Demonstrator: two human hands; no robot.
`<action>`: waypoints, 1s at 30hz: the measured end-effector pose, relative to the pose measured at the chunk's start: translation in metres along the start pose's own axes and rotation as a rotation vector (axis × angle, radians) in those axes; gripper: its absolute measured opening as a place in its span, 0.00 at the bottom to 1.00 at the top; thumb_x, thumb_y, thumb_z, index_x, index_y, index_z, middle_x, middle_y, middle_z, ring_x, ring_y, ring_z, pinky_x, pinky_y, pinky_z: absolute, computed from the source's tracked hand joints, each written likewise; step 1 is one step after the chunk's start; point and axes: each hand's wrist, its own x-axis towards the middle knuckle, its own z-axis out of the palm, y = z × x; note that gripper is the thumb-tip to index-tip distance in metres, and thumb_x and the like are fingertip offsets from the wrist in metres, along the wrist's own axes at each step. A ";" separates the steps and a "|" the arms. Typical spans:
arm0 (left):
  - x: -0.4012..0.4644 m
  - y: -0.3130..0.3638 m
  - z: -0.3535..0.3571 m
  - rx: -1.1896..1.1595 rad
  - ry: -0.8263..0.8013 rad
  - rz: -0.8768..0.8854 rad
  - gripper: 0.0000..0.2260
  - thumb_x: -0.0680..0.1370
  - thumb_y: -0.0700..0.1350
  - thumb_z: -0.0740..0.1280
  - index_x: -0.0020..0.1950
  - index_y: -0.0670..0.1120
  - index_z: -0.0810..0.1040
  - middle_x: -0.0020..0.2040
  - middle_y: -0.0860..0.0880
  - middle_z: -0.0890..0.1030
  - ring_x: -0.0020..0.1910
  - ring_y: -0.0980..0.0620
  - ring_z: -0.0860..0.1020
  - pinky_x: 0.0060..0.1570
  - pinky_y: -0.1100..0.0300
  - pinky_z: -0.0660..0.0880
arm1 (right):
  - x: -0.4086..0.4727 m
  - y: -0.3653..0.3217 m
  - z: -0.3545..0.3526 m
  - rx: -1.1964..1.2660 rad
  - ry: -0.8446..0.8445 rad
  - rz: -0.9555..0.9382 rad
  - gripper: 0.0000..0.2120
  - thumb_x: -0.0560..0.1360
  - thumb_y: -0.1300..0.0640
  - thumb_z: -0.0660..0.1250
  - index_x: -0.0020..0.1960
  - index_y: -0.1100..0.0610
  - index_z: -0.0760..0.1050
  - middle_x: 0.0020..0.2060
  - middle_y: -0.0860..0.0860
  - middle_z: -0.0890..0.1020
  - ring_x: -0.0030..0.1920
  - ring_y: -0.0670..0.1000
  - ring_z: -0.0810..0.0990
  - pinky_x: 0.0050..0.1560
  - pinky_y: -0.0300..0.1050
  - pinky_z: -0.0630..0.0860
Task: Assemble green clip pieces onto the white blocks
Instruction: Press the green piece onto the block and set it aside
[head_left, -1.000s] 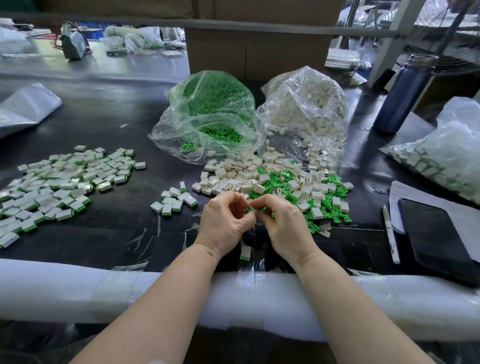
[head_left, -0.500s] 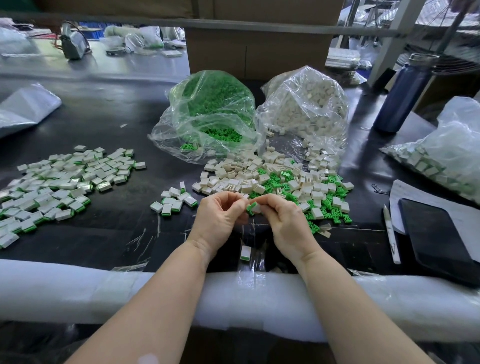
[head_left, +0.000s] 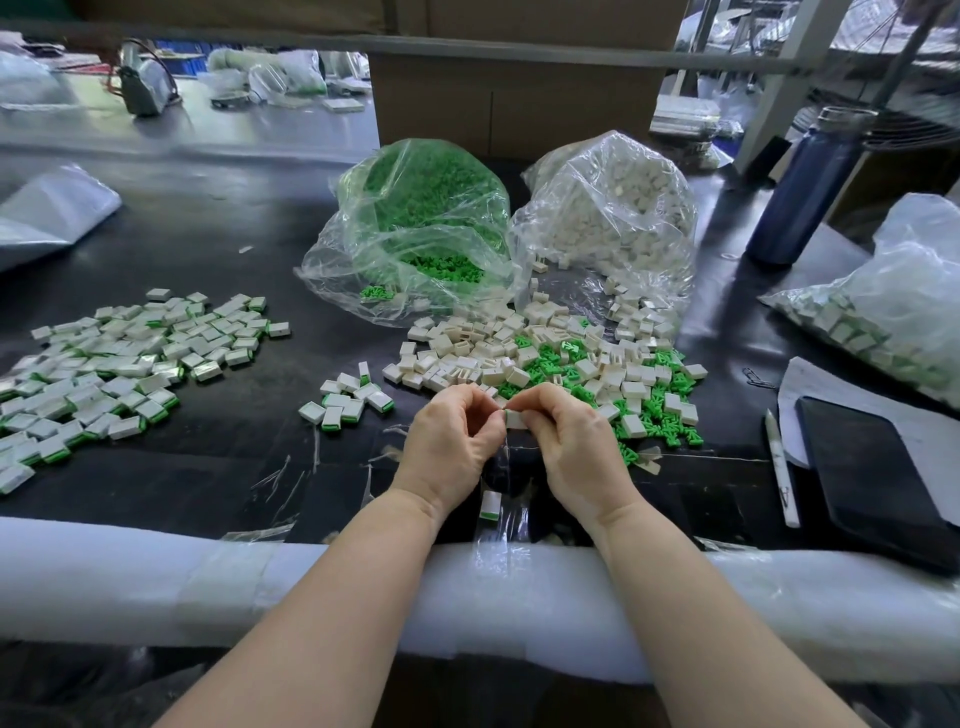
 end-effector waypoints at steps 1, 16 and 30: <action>0.000 0.000 0.001 0.048 -0.007 0.012 0.04 0.76 0.40 0.66 0.42 0.46 0.74 0.38 0.48 0.78 0.37 0.50 0.76 0.43 0.57 0.76 | 0.000 0.000 0.000 -0.003 0.007 -0.004 0.08 0.78 0.64 0.61 0.51 0.59 0.78 0.45 0.52 0.82 0.47 0.52 0.78 0.52 0.50 0.74; -0.001 -0.001 0.002 0.194 -0.050 0.045 0.02 0.78 0.41 0.61 0.45 0.44 0.73 0.40 0.50 0.73 0.34 0.56 0.69 0.37 0.62 0.68 | -0.001 -0.002 -0.001 -0.026 -0.004 -0.027 0.08 0.78 0.63 0.61 0.51 0.58 0.78 0.44 0.49 0.80 0.46 0.51 0.78 0.50 0.47 0.74; 0.001 -0.001 0.000 0.088 -0.079 0.024 0.02 0.78 0.41 0.63 0.47 0.45 0.75 0.42 0.47 0.76 0.37 0.54 0.72 0.41 0.62 0.70 | -0.001 -0.001 -0.001 -0.018 0.020 -0.006 0.08 0.79 0.63 0.60 0.51 0.57 0.78 0.44 0.49 0.80 0.46 0.51 0.77 0.48 0.47 0.74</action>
